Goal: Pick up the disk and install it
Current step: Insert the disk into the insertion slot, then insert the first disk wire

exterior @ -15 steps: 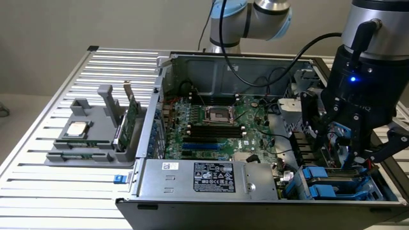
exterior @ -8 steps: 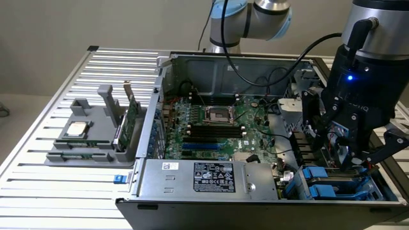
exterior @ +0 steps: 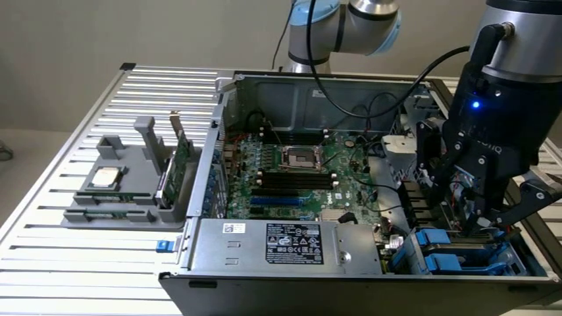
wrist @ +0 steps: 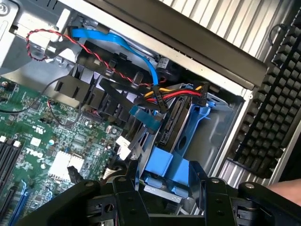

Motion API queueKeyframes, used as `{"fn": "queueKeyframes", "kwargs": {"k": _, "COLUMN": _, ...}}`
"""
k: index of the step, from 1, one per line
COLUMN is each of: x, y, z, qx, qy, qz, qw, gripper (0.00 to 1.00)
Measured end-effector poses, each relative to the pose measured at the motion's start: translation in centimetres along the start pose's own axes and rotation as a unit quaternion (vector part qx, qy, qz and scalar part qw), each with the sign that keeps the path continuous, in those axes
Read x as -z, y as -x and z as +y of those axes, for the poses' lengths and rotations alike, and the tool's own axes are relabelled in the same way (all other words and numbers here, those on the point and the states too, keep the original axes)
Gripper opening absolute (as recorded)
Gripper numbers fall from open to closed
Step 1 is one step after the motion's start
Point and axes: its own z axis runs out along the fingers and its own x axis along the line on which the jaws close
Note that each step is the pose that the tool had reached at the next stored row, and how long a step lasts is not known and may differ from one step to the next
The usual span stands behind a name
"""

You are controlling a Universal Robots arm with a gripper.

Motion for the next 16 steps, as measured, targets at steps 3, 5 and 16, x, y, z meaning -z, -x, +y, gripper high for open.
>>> {"fn": "queueKeyframes", "kwargs": {"k": 3, "x": -0.01, "y": 0.0, "z": 0.0, "qx": -0.017, "qy": -0.0017, "qz": 0.0034, "qw": 0.9998, "gripper": 0.55}}
{"fn": "queueKeyframes", "kwargs": {"k": 5, "x": -0.02, "y": 0.0, "z": 0.01, "qx": -0.02, "qy": -0.0022, "qz": 0.0039, "qw": 0.9998, "gripper": 0.55}}
{"fn": "queueKeyframes", "kwargs": {"k": 16, "x": -0.03, "y": 0.05, "z": 0.06, "qx": -0.02, "qy": -0.0039, "qz": 0.0052, "qw": 0.9998, "gripper": 0.55}}
